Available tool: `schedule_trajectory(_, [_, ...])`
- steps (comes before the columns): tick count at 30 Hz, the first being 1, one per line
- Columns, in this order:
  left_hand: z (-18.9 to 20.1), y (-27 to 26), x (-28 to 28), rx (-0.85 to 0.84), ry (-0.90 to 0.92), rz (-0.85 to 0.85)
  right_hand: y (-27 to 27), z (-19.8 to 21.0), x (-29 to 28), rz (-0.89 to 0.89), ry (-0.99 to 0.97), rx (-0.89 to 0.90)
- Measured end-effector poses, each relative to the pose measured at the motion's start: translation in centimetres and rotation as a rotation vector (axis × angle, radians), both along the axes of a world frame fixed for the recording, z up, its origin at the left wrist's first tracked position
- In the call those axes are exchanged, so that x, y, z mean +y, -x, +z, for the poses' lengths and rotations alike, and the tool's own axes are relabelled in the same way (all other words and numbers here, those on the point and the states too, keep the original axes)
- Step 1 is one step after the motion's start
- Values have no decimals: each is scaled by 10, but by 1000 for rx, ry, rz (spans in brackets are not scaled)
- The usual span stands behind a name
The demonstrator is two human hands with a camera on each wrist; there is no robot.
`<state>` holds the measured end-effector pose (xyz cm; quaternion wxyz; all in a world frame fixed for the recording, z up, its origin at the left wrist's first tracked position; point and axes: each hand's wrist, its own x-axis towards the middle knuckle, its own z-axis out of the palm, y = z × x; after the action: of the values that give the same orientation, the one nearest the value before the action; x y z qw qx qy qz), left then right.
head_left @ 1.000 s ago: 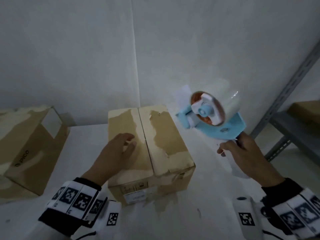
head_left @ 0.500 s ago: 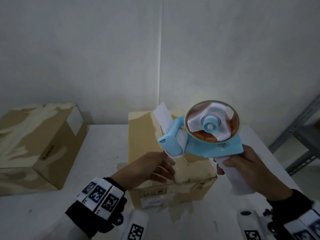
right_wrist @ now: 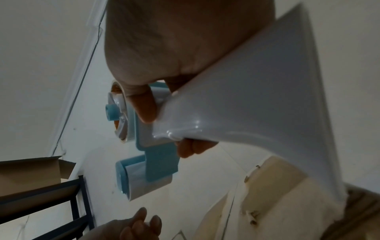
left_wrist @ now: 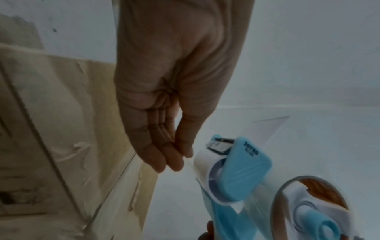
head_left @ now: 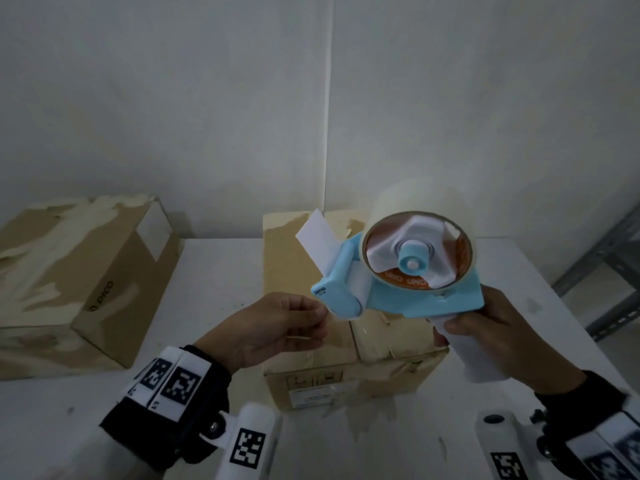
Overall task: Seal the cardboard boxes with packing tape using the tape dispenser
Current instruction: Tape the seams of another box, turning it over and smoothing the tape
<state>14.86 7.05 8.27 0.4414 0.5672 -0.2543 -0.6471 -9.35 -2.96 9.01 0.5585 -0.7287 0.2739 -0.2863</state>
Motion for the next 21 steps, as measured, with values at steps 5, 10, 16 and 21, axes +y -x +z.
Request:
schedule_trajectory(5, [-2,-2,8,-9,-89,-27,-7,3,5,126,192,12])
schedule_trajectory(10, [-3,0,17,8,-167,-12,-13,-1,2,154,232,35])
schedule_trajectory(16, [1,2,26,-26,-204,87,-20,0,0,211,205,45])
schedule_trajectory(21, [3,2,34,-212,-119,201,-25,0,-6,270,200,78])
